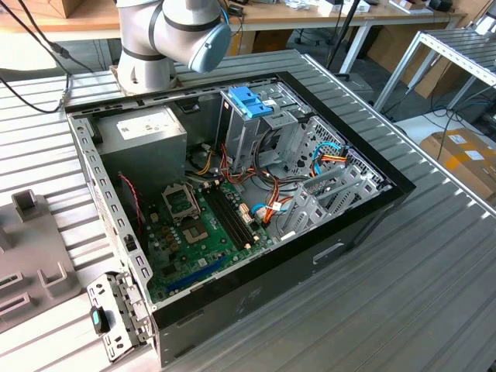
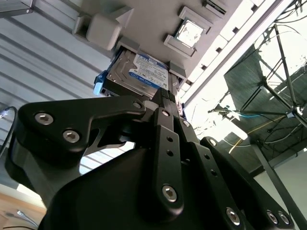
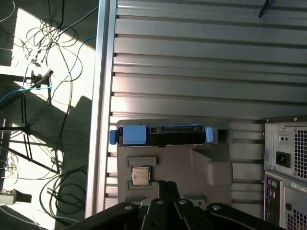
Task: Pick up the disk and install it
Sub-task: 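Pick up the disk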
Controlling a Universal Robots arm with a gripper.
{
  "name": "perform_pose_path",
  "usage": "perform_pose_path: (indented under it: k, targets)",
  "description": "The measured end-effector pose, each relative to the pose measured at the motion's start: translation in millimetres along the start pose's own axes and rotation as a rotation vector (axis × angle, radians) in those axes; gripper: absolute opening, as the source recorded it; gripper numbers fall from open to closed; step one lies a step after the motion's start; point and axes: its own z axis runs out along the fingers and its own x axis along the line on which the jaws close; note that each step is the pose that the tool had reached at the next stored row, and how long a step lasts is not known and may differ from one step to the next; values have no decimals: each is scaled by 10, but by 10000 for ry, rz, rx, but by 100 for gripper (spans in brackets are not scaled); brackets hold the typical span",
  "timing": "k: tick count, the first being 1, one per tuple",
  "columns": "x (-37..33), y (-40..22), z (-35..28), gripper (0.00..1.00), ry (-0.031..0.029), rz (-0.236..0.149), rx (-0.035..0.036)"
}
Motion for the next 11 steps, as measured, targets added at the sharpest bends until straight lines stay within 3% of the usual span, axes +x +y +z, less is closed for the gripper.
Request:
perform_pose_path:
  k: [11]
  targets:
    - [0,0,0,11,13,-297,-8]
